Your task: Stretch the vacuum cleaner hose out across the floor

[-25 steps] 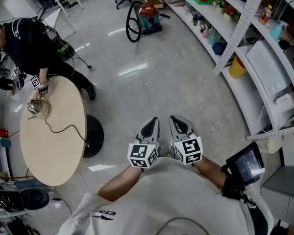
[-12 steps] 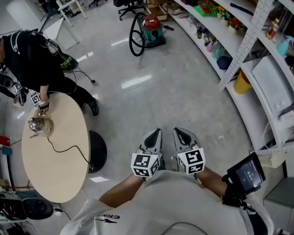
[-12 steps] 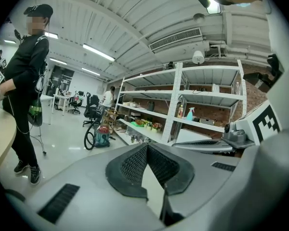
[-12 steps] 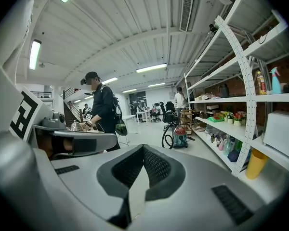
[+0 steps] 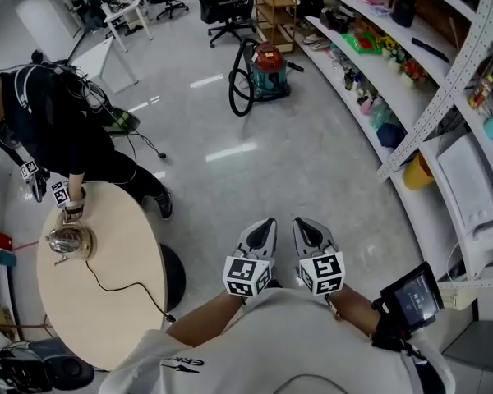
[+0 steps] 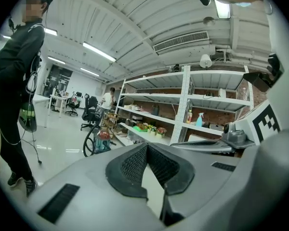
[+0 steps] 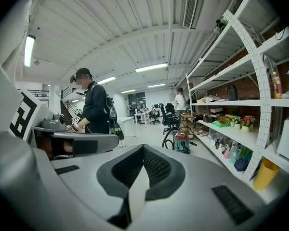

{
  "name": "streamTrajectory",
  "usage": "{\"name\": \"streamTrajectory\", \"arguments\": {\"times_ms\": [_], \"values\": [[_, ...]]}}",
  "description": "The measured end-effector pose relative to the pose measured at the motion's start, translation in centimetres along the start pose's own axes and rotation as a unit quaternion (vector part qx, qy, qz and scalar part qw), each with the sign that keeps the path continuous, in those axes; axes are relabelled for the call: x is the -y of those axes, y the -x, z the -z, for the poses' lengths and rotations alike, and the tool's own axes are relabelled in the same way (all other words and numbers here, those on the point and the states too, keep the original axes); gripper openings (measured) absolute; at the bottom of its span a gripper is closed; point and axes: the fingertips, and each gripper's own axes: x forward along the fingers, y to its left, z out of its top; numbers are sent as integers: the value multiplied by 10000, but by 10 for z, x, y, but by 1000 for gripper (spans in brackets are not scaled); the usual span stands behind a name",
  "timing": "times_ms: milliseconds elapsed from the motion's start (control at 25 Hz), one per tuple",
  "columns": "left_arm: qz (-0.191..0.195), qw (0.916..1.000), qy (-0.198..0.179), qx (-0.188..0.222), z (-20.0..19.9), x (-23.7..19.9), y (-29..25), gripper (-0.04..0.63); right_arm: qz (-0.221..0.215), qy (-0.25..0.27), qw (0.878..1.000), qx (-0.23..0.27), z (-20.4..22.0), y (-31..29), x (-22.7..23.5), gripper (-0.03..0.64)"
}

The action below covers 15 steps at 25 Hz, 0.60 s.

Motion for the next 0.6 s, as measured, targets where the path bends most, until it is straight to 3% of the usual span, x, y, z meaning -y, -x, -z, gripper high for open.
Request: {"name": "streamTrajectory", "arguments": {"times_ms": [360, 600], "values": [[-138, 9998, 100, 56, -31, -96, -27, 2, -11, -3, 10000, 70, -40, -98, -12, -2], [-211, 9995, 206, 137, -39, -126, -56, 2, -47, 70, 10000, 23, -50, -138, 2, -2]]}}
